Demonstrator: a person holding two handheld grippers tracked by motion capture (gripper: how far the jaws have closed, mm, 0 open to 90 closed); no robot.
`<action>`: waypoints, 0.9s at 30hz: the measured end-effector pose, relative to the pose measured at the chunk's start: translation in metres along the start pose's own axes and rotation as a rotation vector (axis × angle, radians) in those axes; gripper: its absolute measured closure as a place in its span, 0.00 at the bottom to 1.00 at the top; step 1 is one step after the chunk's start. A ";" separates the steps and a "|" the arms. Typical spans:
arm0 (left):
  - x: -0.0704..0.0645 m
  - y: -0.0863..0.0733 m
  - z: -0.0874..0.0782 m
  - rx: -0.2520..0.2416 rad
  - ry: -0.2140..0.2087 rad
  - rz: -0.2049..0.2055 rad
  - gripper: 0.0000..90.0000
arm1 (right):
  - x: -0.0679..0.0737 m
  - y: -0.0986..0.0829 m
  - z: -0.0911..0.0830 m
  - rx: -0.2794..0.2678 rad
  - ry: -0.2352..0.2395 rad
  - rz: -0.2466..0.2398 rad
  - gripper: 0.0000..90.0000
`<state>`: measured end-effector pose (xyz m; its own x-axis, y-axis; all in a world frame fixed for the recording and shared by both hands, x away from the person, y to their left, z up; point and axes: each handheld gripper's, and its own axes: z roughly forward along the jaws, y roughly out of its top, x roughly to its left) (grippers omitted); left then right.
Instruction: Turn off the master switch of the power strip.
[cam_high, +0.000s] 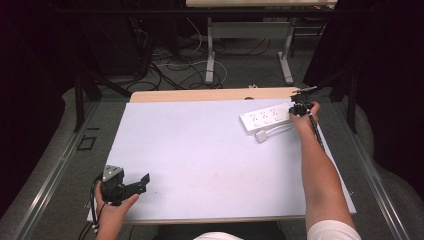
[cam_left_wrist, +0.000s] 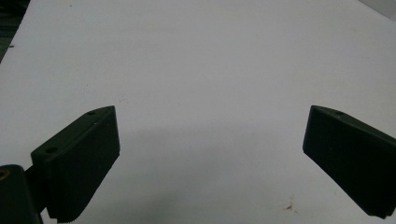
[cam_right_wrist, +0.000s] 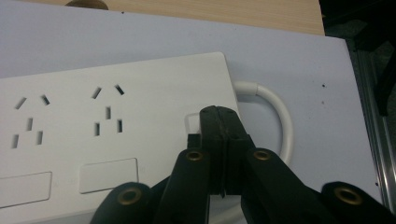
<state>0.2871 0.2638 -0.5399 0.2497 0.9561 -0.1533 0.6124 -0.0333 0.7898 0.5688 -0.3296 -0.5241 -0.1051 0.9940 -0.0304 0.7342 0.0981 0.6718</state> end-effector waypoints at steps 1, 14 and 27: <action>0.000 0.000 0.001 -0.004 0.003 0.002 0.04 | -0.001 0.000 0.001 0.003 0.005 0.000 1.00; -0.001 -0.001 0.000 -0.009 0.010 -0.001 0.04 | -0.002 -0.001 0.002 0.013 0.031 0.006 1.00; 0.000 -0.001 0.000 -0.009 0.010 0.002 0.04 | -0.002 -0.001 0.002 0.015 0.034 0.012 1.00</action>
<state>0.2869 0.2635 -0.5408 0.2432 0.9590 -0.1457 0.6049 -0.0326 0.7956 0.5691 -0.3314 -0.5260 -0.1190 0.9929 0.0026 0.7455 0.0877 0.6608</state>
